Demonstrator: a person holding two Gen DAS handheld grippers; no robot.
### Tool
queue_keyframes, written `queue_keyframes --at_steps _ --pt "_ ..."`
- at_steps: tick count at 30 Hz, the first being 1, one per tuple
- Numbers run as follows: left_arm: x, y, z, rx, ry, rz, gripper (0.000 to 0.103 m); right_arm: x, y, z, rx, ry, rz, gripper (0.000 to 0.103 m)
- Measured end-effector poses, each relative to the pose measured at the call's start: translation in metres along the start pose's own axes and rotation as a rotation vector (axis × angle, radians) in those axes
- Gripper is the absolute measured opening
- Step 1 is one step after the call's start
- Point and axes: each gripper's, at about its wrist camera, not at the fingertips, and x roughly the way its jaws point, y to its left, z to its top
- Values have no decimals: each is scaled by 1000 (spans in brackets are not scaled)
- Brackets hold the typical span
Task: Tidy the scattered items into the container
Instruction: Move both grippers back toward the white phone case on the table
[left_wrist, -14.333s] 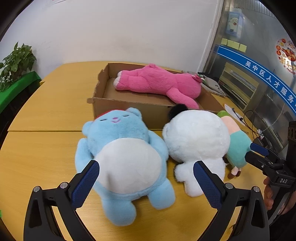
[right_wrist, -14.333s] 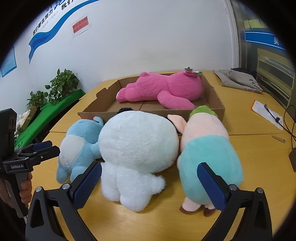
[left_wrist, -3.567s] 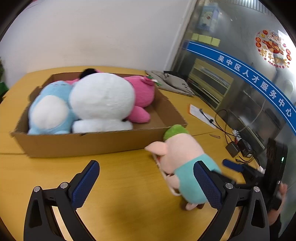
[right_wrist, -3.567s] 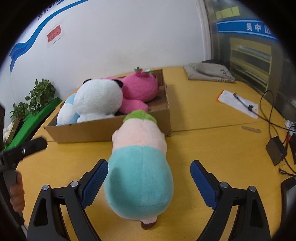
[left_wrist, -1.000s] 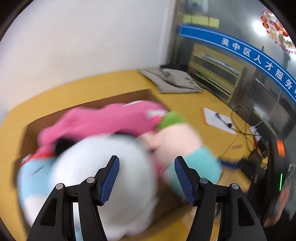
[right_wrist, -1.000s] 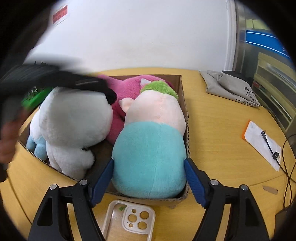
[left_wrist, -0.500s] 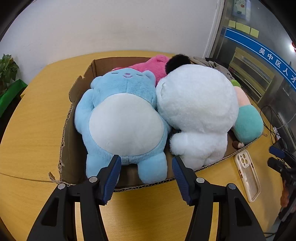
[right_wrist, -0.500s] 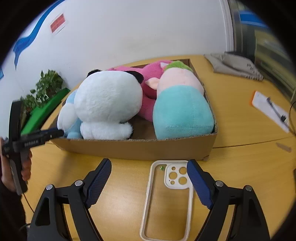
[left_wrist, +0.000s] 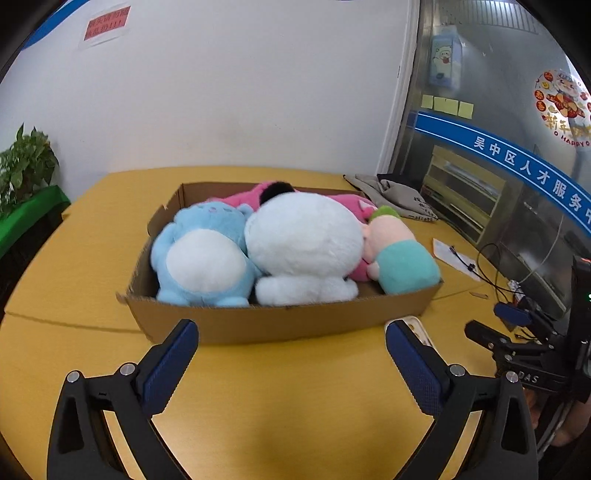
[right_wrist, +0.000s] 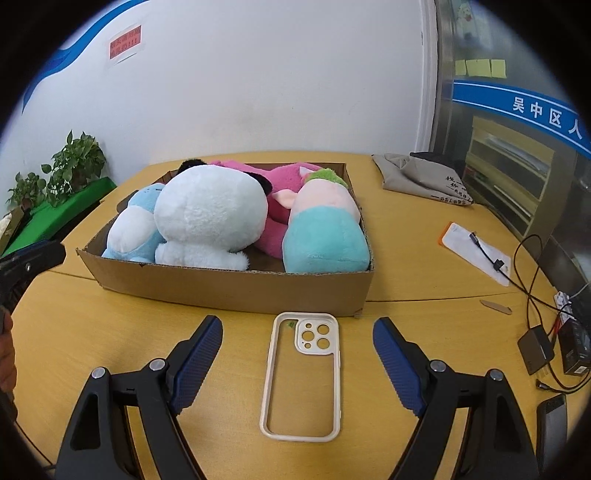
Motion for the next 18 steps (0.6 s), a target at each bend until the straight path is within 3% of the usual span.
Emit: queue_keyframes --at_steps 13,18 --pt "6 -12 -21 -73 66 -27 103 -9 -4 -11 10 0 62 83" --pt "12 -29 -22 -51 85 -42 103 -12 -12 -15 12 -2 67 83"
